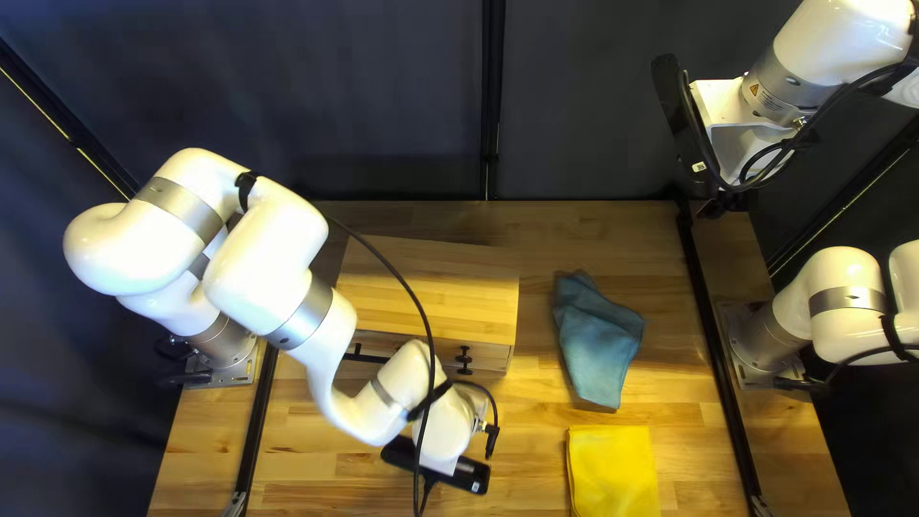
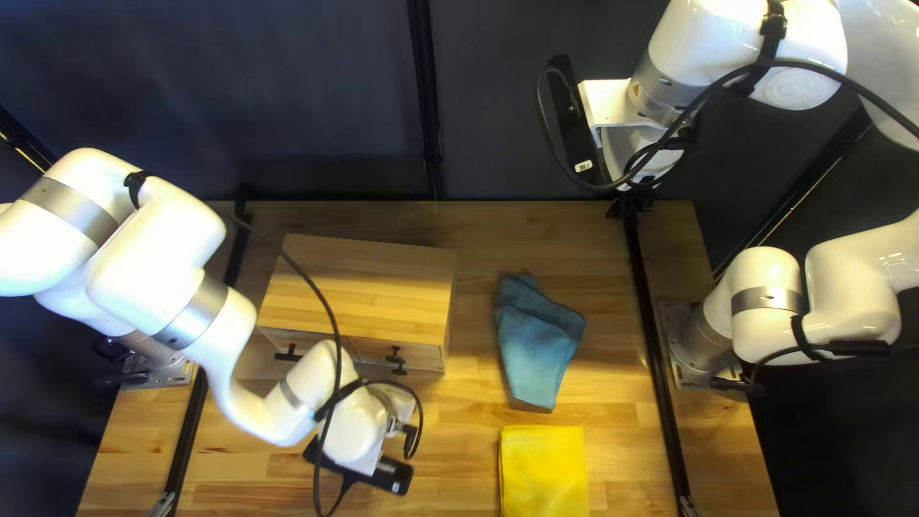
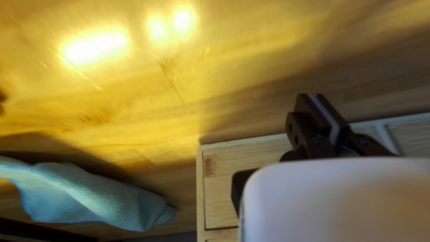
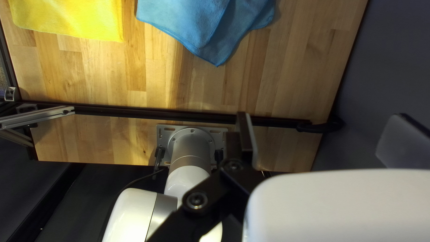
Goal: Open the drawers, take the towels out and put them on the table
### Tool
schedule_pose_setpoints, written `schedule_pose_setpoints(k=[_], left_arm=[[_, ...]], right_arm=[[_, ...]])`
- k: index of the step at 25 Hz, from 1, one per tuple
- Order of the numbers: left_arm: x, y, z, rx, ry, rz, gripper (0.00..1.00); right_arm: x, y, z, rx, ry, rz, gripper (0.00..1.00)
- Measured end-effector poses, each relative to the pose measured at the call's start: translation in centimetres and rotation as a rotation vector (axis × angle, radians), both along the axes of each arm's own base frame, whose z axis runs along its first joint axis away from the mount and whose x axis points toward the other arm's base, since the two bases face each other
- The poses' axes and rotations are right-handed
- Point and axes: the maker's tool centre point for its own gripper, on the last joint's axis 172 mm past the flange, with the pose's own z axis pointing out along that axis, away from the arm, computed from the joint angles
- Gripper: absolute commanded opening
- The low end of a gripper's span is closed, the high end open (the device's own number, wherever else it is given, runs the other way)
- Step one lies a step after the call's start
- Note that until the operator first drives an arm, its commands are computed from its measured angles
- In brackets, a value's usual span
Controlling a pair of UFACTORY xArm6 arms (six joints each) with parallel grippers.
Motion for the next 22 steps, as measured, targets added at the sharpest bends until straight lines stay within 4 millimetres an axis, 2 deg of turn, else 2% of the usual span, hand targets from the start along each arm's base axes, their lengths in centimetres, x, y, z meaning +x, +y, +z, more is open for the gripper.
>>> schedule_pose_setpoints(k=[4,14,22], left_arm=[[0.2,0.1,0.0,0.002,0.004,0.002,1.0],[1.6,3.2,-0.4,0.0,-0.002,0.009,1.0],[1.6,3.8,-0.6,0.002,-0.004,0.01,1.0]], right_arm=[[0.0,0.0,0.0,0.0,0.0,0.0,1.0],[0.0,0.0,0.0,0.0,0.0,0.0,1.0],[0.0,0.0,0.0,0.0,0.0,0.0,1.0]])
